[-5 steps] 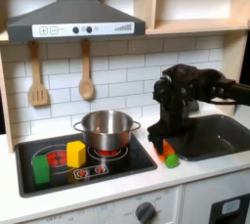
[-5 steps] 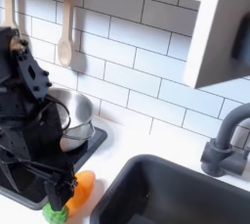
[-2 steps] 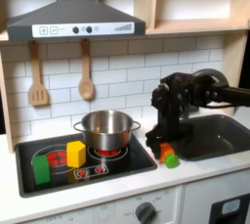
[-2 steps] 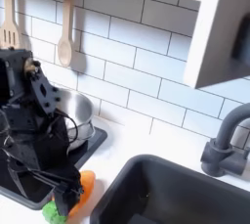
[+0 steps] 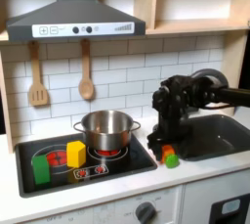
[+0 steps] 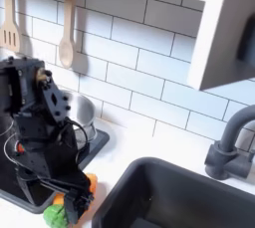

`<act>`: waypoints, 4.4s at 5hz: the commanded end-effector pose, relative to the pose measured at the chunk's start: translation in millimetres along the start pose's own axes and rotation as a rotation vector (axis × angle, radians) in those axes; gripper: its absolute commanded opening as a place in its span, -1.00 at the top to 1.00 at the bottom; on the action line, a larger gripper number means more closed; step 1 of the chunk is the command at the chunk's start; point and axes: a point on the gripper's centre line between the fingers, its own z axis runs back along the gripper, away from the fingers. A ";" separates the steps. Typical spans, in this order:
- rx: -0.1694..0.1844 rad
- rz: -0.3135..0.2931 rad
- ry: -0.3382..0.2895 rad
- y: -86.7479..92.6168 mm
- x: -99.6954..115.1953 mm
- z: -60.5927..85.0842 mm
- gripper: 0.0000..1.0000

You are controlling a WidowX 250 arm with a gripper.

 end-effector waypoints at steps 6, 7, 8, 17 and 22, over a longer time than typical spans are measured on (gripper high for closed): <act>0.024 0.085 0.018 2.4 33.0 -25.6 -0.40; 0.017 0.064 0.022 1.2 30.7 -24.8 1.00; 0.008 0.062 0.032 2.9 29.3 -25.8 1.00; -0.021 0.234 -0.093 55.8 120.7 33.8 1.00; 0.032 0.235 0.014 91.3 107.6 3.3 1.00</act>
